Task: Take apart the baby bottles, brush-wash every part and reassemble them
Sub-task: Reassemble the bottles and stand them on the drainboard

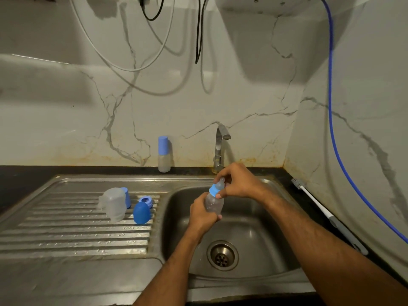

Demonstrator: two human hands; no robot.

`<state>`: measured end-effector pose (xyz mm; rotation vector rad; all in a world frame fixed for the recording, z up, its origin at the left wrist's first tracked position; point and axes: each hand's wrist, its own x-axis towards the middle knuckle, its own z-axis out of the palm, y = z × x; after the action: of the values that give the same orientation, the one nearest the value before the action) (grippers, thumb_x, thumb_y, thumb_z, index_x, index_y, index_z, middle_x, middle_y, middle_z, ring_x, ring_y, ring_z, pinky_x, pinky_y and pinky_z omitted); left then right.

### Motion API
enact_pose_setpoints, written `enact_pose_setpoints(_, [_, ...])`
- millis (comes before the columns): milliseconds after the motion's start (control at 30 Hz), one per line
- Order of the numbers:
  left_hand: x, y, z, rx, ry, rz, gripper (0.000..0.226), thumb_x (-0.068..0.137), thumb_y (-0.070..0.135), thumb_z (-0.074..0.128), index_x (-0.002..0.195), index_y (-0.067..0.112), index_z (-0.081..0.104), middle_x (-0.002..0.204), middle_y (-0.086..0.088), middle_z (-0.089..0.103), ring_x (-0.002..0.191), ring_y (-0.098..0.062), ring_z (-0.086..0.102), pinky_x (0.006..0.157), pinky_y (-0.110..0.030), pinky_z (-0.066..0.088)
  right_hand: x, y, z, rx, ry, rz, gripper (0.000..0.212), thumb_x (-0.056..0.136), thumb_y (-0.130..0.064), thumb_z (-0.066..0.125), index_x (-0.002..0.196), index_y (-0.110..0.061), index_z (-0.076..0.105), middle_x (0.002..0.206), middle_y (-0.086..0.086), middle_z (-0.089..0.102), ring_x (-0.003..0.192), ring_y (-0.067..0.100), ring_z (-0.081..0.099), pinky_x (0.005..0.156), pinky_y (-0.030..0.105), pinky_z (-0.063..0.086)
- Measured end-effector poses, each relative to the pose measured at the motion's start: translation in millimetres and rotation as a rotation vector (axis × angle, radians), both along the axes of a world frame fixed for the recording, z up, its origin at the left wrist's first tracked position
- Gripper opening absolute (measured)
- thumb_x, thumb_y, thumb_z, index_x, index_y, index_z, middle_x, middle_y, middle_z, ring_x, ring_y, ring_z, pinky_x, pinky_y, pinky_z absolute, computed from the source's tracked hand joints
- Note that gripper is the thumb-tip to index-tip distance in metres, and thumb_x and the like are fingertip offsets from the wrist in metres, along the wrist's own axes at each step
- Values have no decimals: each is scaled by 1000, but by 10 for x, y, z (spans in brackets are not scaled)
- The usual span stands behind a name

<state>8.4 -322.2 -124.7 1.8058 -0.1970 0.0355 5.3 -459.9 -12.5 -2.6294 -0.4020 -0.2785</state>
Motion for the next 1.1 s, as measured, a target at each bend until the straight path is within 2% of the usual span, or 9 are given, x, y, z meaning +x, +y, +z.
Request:
enact_pose_setpoints(133, [11, 1, -19, 20, -8, 1, 60, 74, 0, 81, 123, 26, 58, 110, 5, 63, 102, -15, 63, 90, -37, 59, 55, 28, -22, -34, 3, -46, 35, 72, -36, 91, 94, -14, 75, 83, -5, 67, 76, 8, 63, 63, 14, 47])
enact_pose_setpoints(267, [0, -7, -8, -18, 11, -1, 71, 74, -3, 80, 135, 22, 54, 114, 6, 59, 109, -15, 60, 94, -36, 57, 83, 49, -83, -42, -26, -108, 43, 72, -54, 87, 77, -20, 61, 69, -5, 59, 65, 7, 58, 56, 16, 40])
enact_pose_setpoints(433, [-26, 6, -29, -89, 57, -40, 66, 76, -3, 76, 131, 26, 55, 118, 1, 62, 108, -17, 61, 91, -39, 59, 53, 15, -94, -28, -28, -109, 53, 69, -66, 82, 77, -16, 65, 70, -3, 64, 65, 9, 61, 59, 19, 47])
enact_pose_setpoints(500, [-17, 18, -28, -122, 56, -34, 62, 75, -3, 76, 123, 31, 56, 116, 0, 63, 106, -18, 62, 89, -39, 60, 36, -39, -39, 104, 9, -82, 58, 68, -56, 88, 103, -13, 71, 91, -3, 71, 82, 8, 68, 71, 18, 54])
enact_pose_setpoints(567, [5, 31, -14, -145, 53, -34, 60, 74, -3, 77, 118, 32, 57, 113, 0, 65, 105, -18, 63, 88, -39, 60, 41, -114, 14, 261, 92, 1, 71, 69, -34, 94, 129, -12, 64, 110, -2, 70, 97, 10, 69, 86, 25, 59])
enact_pose_setpoints(667, [37, 59, -11, -152, 48, -42, 64, 70, 0, 80, 121, 32, 59, 113, 2, 68, 106, -19, 65, 90, -45, 60, 51, -77, -29, 239, 130, 70, 72, 72, -7, 90, 137, -14, 59, 119, -4, 66, 108, 10, 65, 92, 24, 57])
enact_pose_setpoints(767, [35, 31, -46, -135, 40, -61, 65, 73, 0, 81, 123, 32, 56, 114, 5, 65, 106, -16, 64, 90, -39, 59, 35, -17, -173, 223, 59, 19, 63, 73, -9, 90, 131, -13, 64, 111, -6, 65, 102, 9, 65, 77, 11, 52])
enact_pose_setpoints(867, [16, -4, -42, -103, 34, -98, 67, 74, 2, 83, 125, 33, 51, 114, 10, 61, 107, -13, 60, 88, -27, 54, 30, -42, -283, 190, -17, -37, 51, 74, -25, 91, 120, -13, 70, 96, -10, 65, 84, 4, 64, 66, 7, 47])
enact_pose_setpoints(1100, [18, 40, -78, -116, 11, -130, 75, 68, 16, 91, 133, 26, 55, 124, 5, 63, 114, -15, 62, 95, -38, 57, 63, -67, -425, 196, -40, -139, 48, 67, -55, 89, 89, -17, 70, 76, -7, 67, 70, 7, 63, 61, 14, 47])
